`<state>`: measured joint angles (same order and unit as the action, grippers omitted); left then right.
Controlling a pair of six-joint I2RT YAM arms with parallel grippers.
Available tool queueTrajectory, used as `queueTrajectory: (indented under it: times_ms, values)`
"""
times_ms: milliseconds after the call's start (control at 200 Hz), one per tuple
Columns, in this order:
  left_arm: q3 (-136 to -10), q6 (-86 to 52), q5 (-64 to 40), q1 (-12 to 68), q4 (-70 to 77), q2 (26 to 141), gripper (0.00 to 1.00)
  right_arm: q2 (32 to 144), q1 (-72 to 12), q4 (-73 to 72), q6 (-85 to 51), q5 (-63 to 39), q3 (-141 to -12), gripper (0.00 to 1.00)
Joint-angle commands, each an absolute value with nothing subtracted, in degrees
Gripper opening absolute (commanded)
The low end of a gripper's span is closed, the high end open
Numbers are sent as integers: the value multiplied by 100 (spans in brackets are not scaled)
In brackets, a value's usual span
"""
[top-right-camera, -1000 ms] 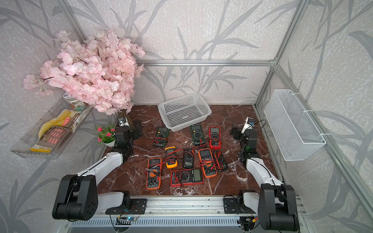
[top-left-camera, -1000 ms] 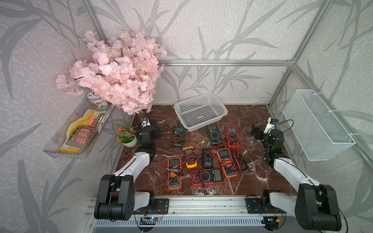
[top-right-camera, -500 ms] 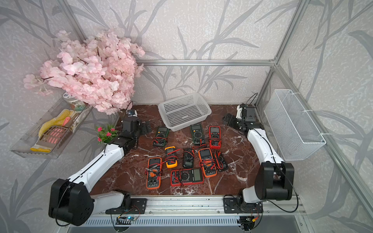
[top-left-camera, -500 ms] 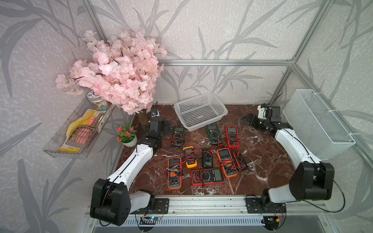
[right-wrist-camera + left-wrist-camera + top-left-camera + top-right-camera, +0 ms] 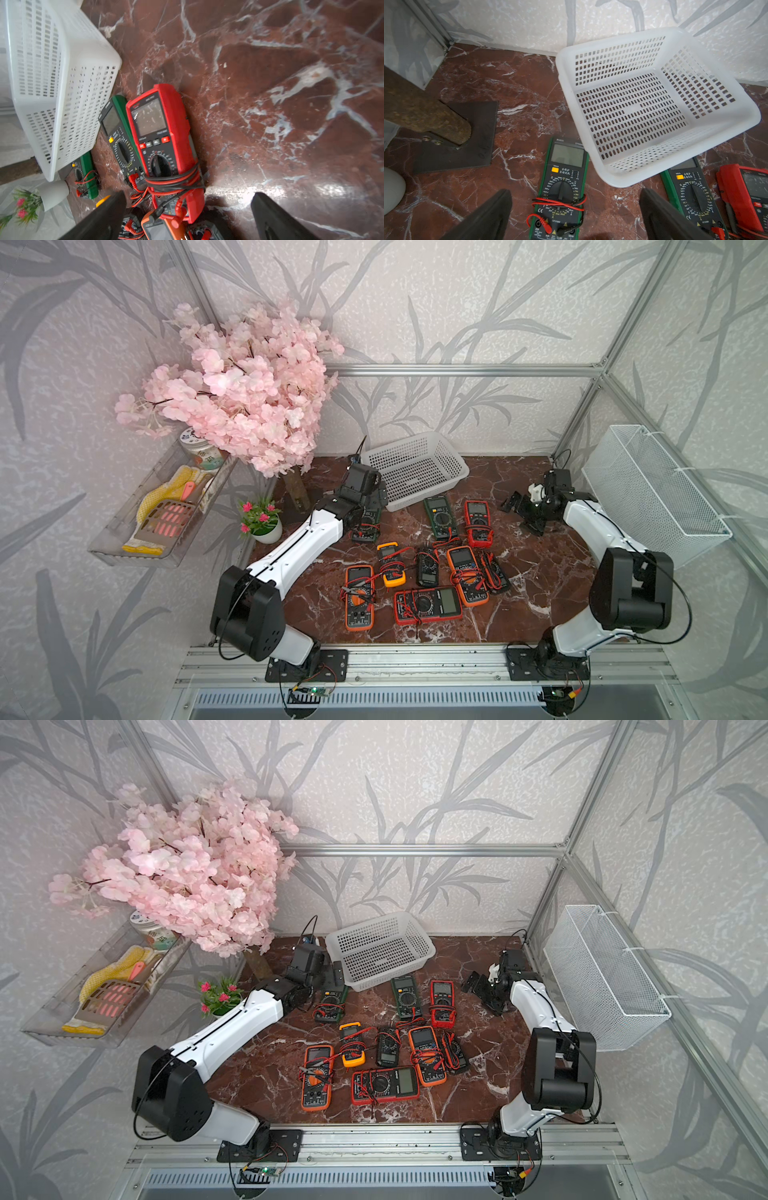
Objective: Put the multimeter into the basket
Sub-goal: Pick up the multimeter from the center of the board.
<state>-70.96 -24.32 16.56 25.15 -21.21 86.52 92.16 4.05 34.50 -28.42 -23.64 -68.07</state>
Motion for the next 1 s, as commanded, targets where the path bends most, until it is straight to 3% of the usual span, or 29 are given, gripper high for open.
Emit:
queueTrajectory:
  times_ms: [0,115,230,275,355,440,510,670,995]
  values:
    - [-7591,-2549,1715,2619,-2542,8953,100,9395,81,3836,-2512,-2198,-7275,100]
    - [-7879,-2548,1630,2706,-2545,9218,100,9480,-264,4402,-2378,-1045,-7612,99]
    - [-8044,-2544,1496,2764,-2440,9435,100,9712,-693,5150,-2781,1283,-8202,100]
    - [-8109,-2549,1435,2770,-2410,9510,100,9859,-727,5532,-3183,1662,-8547,100]
    - [-8165,-2530,1281,2782,-2263,9645,100,9881,-423,5621,-3018,542,-8704,99]
    - [-8222,-2499,1186,2777,-2140,9771,100,9385,-46,4607,-3052,-851,-7944,99]
    - [-8309,-2440,1173,2786,-2127,9858,100,9231,-68,4023,-3016,-1389,-7698,99]
    - [-8412,-2237,1191,2779,-2057,9931,100,9991,-541,4989,-2531,-1377,-8469,99]
    - [-8428,-2319,1006,2772,-2165,9843,100,10711,-1231,5199,-1836,-754,-8670,99]
